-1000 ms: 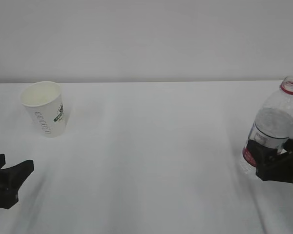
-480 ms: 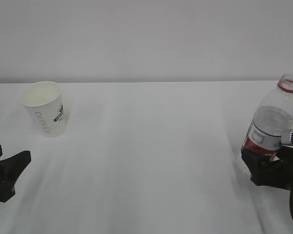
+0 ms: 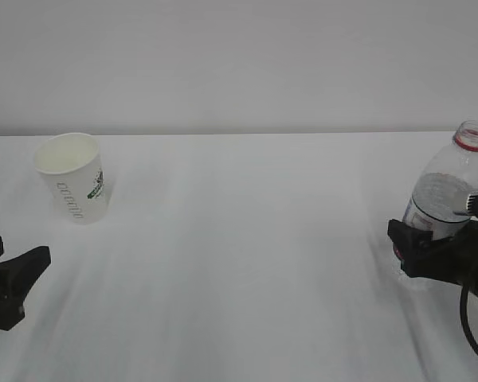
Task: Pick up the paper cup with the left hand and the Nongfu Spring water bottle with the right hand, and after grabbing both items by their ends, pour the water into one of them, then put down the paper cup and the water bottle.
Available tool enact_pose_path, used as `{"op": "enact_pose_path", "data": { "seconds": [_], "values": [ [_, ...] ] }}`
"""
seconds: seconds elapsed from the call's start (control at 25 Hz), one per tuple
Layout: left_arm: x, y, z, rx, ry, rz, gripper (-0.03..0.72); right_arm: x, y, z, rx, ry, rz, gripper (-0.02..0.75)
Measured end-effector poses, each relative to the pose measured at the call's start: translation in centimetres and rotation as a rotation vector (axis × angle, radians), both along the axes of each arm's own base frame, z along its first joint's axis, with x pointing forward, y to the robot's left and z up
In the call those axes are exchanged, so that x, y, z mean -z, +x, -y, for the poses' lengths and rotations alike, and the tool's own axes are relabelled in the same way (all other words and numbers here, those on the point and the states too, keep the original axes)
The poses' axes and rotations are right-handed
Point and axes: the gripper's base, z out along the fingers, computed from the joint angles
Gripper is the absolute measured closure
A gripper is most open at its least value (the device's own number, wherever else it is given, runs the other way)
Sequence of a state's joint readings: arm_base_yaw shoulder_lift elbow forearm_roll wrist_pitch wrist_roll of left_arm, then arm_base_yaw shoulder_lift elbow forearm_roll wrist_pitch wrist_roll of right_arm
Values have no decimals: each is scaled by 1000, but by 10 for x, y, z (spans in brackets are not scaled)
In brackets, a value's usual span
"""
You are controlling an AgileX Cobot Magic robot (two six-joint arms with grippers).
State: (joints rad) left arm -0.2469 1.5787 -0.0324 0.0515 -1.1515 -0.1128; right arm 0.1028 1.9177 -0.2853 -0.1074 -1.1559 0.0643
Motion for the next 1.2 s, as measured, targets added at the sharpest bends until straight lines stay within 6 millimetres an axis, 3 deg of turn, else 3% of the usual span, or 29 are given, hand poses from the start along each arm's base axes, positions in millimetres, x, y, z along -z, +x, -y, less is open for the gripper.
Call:
{"op": "enact_pose_path", "data": {
  "seconds": [0.32,0.64,1.2],
  "values": [
    [0,0,0,0,0,0,181,-3,7,-1,0,3,26,83],
    [0,0,0,-2,0,0,181,-3,7,-1,-12,-27,33,231],
    [0,0,0,-3,2,0,181,-7,-4,-1,-34,-24,24,237]
  ]
}}
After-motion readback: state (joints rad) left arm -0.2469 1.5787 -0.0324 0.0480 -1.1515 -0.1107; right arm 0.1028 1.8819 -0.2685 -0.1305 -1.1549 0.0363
